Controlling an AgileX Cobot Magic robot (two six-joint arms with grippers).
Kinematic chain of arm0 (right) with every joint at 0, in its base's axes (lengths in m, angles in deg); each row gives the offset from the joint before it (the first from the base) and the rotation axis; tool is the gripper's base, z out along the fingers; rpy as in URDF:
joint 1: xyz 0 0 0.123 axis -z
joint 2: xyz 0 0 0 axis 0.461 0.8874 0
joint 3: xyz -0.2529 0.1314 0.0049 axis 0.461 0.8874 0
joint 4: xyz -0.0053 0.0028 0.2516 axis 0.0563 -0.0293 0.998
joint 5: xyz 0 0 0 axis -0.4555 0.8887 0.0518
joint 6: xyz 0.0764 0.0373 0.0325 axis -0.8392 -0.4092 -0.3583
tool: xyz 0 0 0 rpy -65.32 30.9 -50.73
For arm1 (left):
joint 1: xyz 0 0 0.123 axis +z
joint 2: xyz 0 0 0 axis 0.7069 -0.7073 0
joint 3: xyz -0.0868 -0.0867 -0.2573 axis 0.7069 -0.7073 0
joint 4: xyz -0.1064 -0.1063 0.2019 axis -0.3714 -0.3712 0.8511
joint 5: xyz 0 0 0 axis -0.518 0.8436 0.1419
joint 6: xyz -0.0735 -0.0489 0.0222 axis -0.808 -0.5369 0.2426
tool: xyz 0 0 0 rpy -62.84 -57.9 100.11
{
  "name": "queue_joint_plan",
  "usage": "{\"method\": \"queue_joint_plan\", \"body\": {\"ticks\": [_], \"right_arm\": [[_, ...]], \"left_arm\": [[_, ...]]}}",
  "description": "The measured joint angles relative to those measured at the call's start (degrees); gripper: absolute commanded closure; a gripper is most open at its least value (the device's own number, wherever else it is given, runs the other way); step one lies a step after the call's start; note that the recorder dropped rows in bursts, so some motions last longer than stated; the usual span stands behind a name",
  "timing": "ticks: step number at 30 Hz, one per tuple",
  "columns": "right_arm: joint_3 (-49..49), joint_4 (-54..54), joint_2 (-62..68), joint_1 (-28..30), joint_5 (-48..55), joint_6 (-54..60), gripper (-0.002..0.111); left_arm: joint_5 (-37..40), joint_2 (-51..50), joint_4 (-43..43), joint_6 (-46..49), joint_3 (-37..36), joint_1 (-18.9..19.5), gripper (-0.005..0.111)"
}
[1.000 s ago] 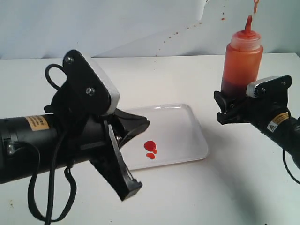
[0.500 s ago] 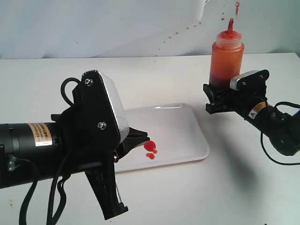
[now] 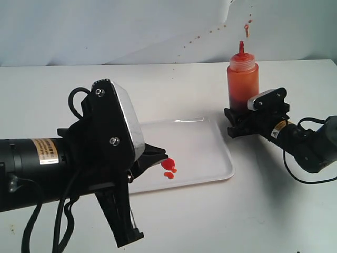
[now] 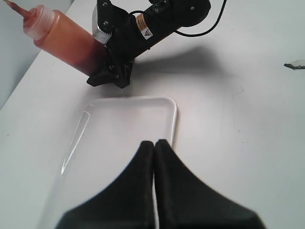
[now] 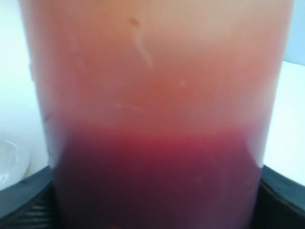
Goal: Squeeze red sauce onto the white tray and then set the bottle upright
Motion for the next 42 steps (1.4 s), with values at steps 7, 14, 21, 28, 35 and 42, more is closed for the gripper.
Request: {"method": "queue_joint_plan", "body": {"ticks": [7,14,21,28,35,42], "right_arm": [[-0.13,-2.64,0.12,0.64,-0.01,0.00,0.108],[-0.13,-3.90,0.12,0.76,0.20,-0.11,0.108],[-0.13,-4.59,0.12,0.76,0.20,-0.23,0.108],[-0.13,-6.49,0.12,0.76,0.09,-0.23,0.108],[-0.13,-6.52,0.12,0.76,0.09,-0.23,0.108],[-0.13,-6.75,0.12,0.76,0.09,-3.51,0.108]], "left_arm": [[0.00,0.00,0.00,0.00,0.00,0.00,0.106],[0.00,0.00,0.00,0.00,0.00,0.00,0.106],[0.00,0.00,0.00,0.00,0.00,0.00,0.106],[-5.06,-0.31,-0.66,-1.86,0.00,0.00,0.106],[-29.06,-11.78,4.69,-21.92,0.00,0.00,0.106],[-56.53,-31.24,33.12,-66.52,5.37,8.35,0.106]]}}
